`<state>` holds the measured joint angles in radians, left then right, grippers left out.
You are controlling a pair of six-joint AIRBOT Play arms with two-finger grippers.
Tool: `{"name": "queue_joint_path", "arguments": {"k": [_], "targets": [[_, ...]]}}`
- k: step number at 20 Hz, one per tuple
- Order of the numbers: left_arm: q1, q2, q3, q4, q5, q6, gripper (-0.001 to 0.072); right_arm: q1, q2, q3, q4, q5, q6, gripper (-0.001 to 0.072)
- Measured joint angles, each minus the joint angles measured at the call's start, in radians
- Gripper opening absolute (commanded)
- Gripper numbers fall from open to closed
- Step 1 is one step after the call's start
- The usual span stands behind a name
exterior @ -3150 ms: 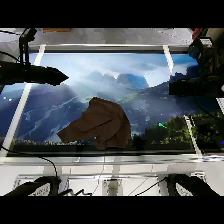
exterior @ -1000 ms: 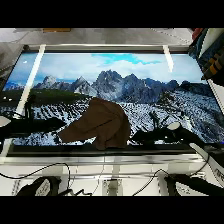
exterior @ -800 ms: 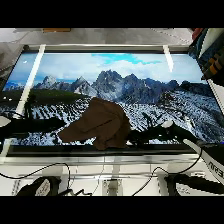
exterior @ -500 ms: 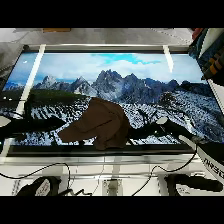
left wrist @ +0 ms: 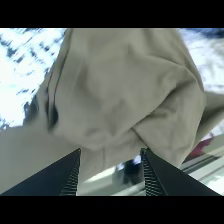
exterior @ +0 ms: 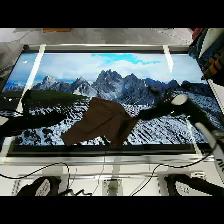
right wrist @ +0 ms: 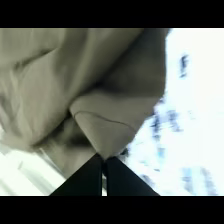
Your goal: Fold the clothes and pants, and hang the long-sleeved shirts on hangers.
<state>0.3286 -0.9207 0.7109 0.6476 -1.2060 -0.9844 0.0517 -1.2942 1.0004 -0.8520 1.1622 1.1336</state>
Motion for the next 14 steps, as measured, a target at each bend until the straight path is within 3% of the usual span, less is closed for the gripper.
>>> {"name": "queue_joint_path", "arguments": {"k": [9, 14], "targets": [[-0.113, 0.007, -0.010, -0.074, 0.033, 0.069, 0.0429, -0.308, 0.118, 0.106, -0.236, 0.131, 0.032, 0.0011], [-0.377, -0.027, -0.051, -0.077, 0.249, 0.074, 0.0432, -0.338, 0.124, 0.073, -0.286, 0.108, 0.035, 0.0011]]}}
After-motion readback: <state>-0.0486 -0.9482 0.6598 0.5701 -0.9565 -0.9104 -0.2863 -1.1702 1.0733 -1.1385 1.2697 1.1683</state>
